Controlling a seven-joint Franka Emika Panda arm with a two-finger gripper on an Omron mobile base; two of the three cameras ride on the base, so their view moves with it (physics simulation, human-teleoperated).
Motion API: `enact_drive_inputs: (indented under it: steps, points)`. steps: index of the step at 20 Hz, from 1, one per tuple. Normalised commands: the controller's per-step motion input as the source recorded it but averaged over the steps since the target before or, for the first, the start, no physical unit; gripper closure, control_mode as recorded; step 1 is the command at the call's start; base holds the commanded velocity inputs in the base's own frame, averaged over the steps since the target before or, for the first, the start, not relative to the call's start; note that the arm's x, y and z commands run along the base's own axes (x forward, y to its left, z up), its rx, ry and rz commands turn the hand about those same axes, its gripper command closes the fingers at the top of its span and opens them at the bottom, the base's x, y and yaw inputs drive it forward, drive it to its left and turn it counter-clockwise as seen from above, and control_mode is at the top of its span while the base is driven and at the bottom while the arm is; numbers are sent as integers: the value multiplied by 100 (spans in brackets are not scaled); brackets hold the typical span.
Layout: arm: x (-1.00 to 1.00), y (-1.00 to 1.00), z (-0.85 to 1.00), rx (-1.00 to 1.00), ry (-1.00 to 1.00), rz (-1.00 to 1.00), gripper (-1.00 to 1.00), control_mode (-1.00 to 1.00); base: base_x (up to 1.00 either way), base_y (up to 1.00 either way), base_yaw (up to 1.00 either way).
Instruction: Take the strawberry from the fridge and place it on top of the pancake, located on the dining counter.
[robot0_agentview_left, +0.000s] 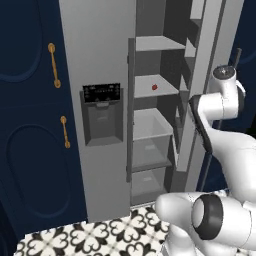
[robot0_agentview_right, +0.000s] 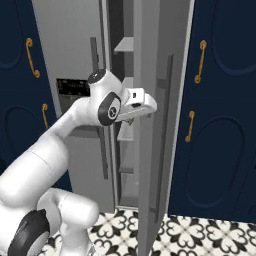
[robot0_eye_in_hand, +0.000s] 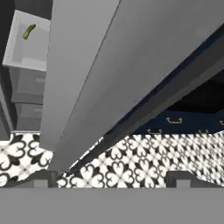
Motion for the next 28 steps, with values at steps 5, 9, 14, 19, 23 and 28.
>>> enact_drive_inputs:
  steps: [5,9,14,19,23,28]
  points:
    - [89,96,-12,-53,46,1,-100,-100,0,0,0]
    - [65,33,0,-38,30,9,-100,-100,0,0,0]
    - [62,-23,-9,-20,0,8,-100,-100,0,0,0]
    - [10,-61,-16,-5,1,0,-100,-100,0,0,0]
    - [0,-71,-1,-3,7,0,-100,-100,0,0,0]
    - [0,-76,0,0,7,0,-100,-100,0,0,0]
